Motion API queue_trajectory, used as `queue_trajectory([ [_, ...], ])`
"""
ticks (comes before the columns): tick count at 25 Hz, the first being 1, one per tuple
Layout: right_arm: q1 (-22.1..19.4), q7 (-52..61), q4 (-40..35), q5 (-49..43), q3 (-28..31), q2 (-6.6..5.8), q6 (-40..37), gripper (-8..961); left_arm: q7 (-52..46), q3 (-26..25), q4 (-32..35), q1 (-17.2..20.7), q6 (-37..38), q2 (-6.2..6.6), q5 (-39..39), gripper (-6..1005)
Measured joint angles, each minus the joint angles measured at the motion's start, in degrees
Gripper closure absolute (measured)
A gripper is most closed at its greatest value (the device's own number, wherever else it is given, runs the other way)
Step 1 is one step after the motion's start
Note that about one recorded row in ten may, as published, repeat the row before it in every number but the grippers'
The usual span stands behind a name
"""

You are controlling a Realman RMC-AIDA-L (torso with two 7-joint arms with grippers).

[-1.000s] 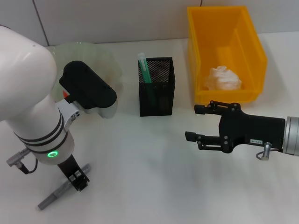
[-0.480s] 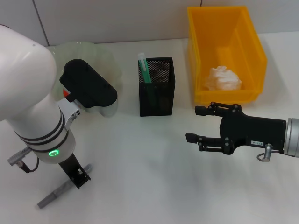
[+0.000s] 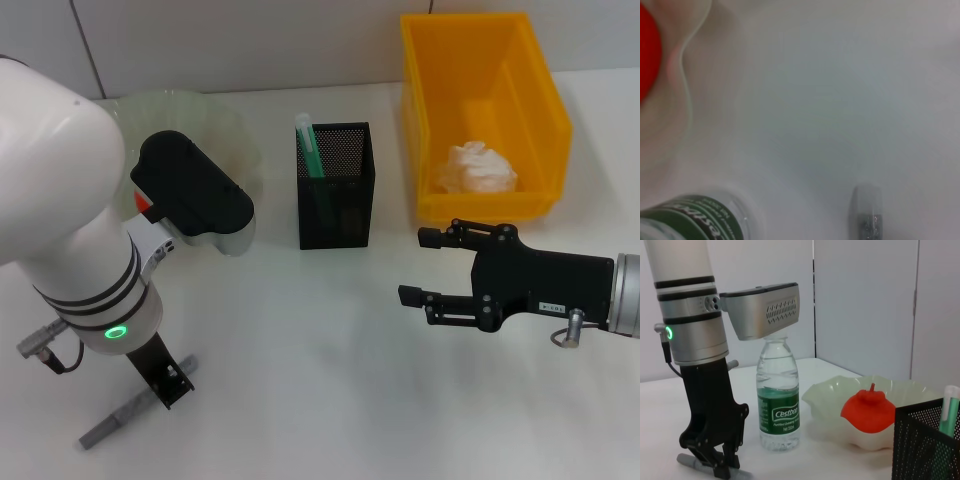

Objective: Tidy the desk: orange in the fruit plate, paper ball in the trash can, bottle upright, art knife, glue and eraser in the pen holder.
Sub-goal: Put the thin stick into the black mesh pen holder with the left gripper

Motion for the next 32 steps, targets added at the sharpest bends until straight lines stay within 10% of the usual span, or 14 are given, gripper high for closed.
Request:
queue_trajectory([
  [32, -0.82, 0.0, -0.08, 0.02, 0.09, -0.1, 0.35, 188, 0.0, -0.65, 9.73, -0.03, -2.56, 0.0, -2.45, 865],
])
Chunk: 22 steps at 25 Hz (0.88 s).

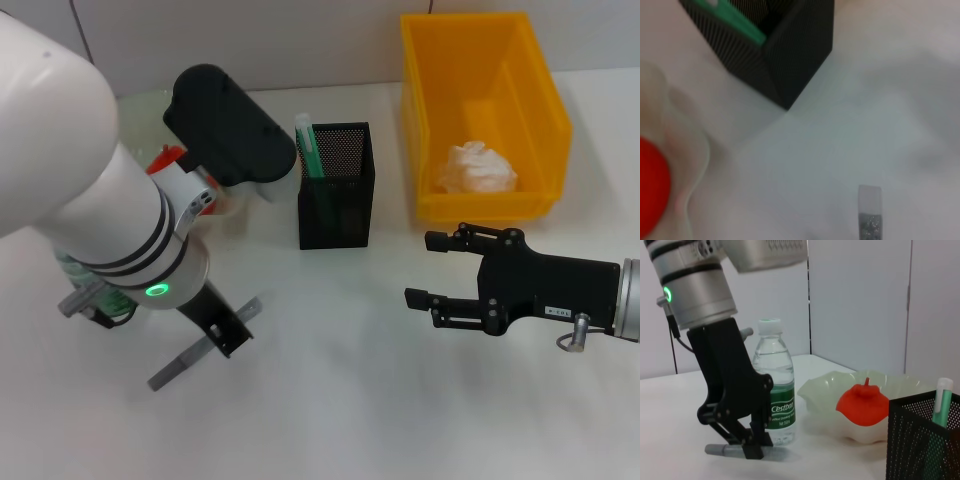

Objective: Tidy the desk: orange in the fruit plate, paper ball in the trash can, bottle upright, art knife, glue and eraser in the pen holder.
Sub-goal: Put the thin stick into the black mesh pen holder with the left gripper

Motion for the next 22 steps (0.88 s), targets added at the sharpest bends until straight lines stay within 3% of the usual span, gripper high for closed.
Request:
queue_trajectory([
  [22, -0.13, 0.0, 0.18, -0.01, 0.0, 0.0, 0.19, 188, 0.0, -0.24, 12.32, 1.35, -7.42, 0.0, -1.98, 867],
])
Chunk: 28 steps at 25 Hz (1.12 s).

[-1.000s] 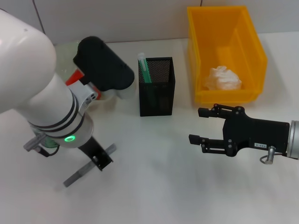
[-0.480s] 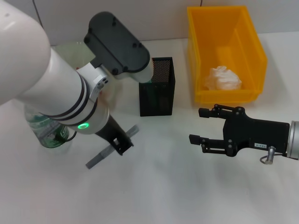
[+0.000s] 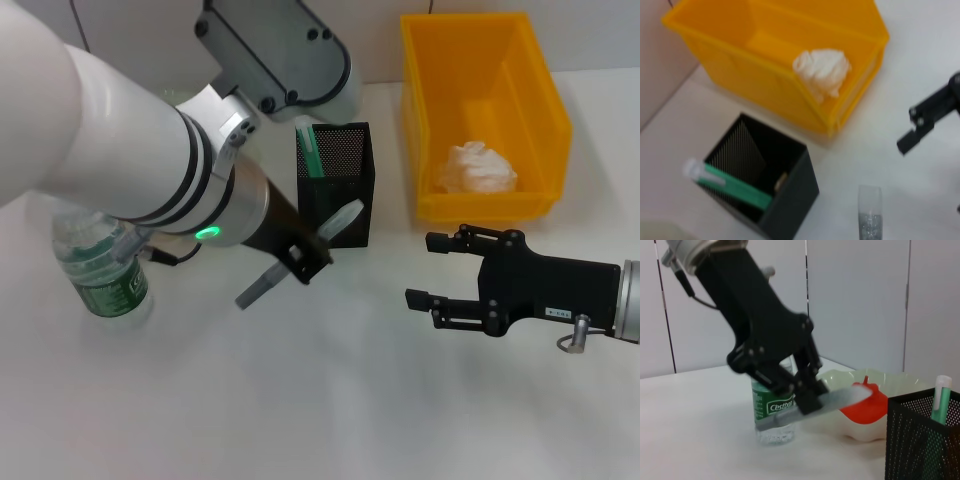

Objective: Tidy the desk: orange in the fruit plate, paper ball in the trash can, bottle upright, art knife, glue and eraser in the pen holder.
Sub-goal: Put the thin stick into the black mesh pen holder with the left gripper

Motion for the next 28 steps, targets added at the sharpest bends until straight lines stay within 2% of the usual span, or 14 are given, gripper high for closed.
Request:
queue_trajectory([
  [13, -0.24, -0.15, 0.08, 0.0, 0.0, 0.0, -0.01, 188, 0.0, -0.24, 5.05, 0.81, -7.33, 0.0, -0.09, 868],
  [22, -0.34, -0.62, 0.09, 0.0, 0.0, 0.09, -0.01, 188, 0.17, -0.36, 3.72, 1.32, -13.65, 0.05, -0.14, 869],
  [28, -0.27, -0.62, 0.08, 0.0, 0.0, 0.09, -0.01, 188, 1.76, -0.54, -0.02, 1.35, -20.52, 0.09, -2.06, 870],
])
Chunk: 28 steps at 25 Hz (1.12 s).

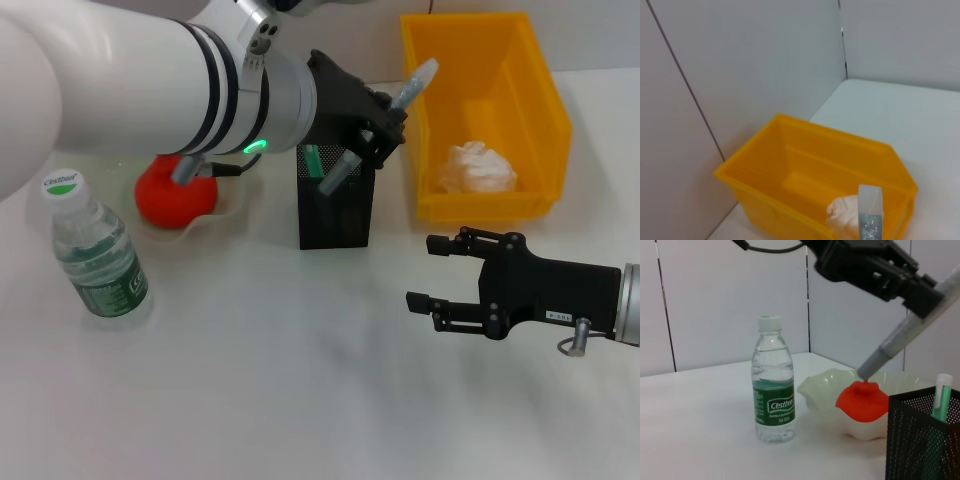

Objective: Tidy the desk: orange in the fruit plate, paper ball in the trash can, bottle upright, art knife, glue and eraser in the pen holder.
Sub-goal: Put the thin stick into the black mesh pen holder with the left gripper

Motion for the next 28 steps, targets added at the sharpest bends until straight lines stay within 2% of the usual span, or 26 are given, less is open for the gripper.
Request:
queue_trajectory([
  [8, 0.0, 0.0, 0.0, 0.0, 0.0, 0.0, 0.08, 188, 5.44, -2.8, -5.3, -0.5, -6.56, 0.18, -5.97, 870],
  [13, 0.0, 0.01, 0.0, 0.0, 0.0, 0.0, 0.09, 188, 5.9, -2.97, -5.91, -0.53, -7.3, 0.18, -6.31, 870],
  [17, -0.17, 0.21, 0.0, 0.0, 0.38, 0.0, 0.09, 188, 7.95, -3.5, -8.98, -0.42, -11.99, 0.17, -7.61, 870],
  [25, -0.27, 0.26, 0.0, 0.01, 0.72, -0.01, 0.09, 188, 15.66, -3.65, -14.14, 0.51, -19.5, 0.25, -15.22, 870],
  [28, -0.27, 0.27, 0.0, 0.0, 0.71, 0.0, 0.09, 188, 16.75, -3.65, -14.71, 0.64, -20.23, 0.25, -16.21, 870],
])
